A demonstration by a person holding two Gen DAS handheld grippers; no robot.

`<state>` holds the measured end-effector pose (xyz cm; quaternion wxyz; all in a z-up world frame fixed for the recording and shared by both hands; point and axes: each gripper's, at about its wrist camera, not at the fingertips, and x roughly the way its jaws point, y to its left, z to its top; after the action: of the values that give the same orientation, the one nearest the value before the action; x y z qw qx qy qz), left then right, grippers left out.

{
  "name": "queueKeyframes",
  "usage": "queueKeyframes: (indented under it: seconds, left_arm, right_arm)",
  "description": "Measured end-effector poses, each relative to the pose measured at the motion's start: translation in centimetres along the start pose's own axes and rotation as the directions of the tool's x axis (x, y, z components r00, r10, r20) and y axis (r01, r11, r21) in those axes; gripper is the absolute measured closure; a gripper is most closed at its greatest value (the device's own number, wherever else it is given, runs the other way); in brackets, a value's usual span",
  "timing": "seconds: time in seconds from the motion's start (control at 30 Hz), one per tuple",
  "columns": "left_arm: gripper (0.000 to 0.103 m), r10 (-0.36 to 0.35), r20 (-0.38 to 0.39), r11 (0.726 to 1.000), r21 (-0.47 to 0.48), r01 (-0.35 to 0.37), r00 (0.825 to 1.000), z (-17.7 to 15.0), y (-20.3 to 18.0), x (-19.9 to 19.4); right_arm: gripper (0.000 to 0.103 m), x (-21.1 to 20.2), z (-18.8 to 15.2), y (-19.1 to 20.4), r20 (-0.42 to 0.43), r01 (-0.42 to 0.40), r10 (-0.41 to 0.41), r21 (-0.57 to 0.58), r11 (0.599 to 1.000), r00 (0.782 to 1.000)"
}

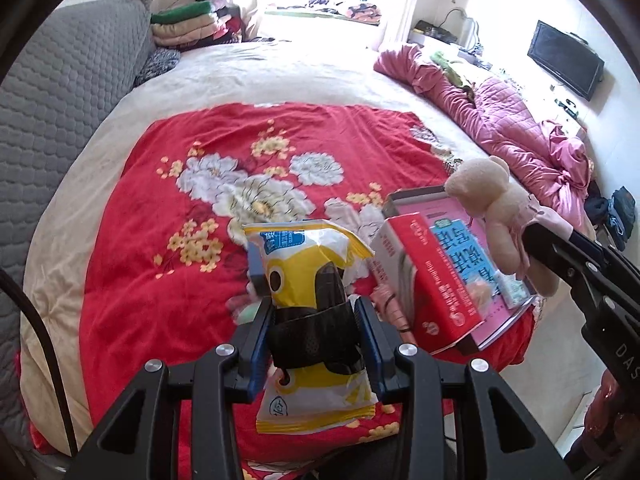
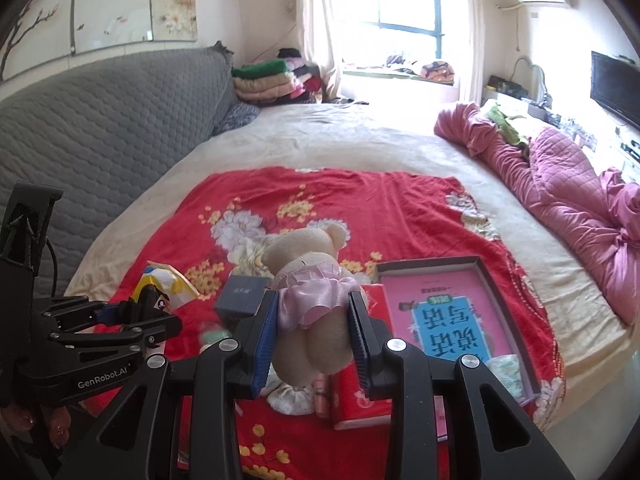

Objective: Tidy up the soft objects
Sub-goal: 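Carry the snack packet and pink-dress bear over the pink tray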

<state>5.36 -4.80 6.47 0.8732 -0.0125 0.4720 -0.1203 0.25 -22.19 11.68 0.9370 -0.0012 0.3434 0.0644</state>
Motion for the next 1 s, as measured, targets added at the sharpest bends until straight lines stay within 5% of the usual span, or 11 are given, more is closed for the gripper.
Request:
queueKeyframes:
  seconds: [0.57, 1.0]
  left_arm:
    - [0.063, -0.029, 0.036, 0.995, 0.093, 0.025, 0.999, 2.2, -6.1, -1.0]
    - [0.063, -0.072, 0.005, 0.987, 0.142, 0.071, 0.997, 3.4, -10.7, 2.1]
  right_arm:
    - [0.068, -4.3, 1.0, -5.4, 0.065, 0.062, -0.067, 0.079, 0.995, 0.996]
    - [0.068, -3.9, 0.3, -10.2, 0.050, 0.111, -0.119, 0.154, 0.982, 0.992]
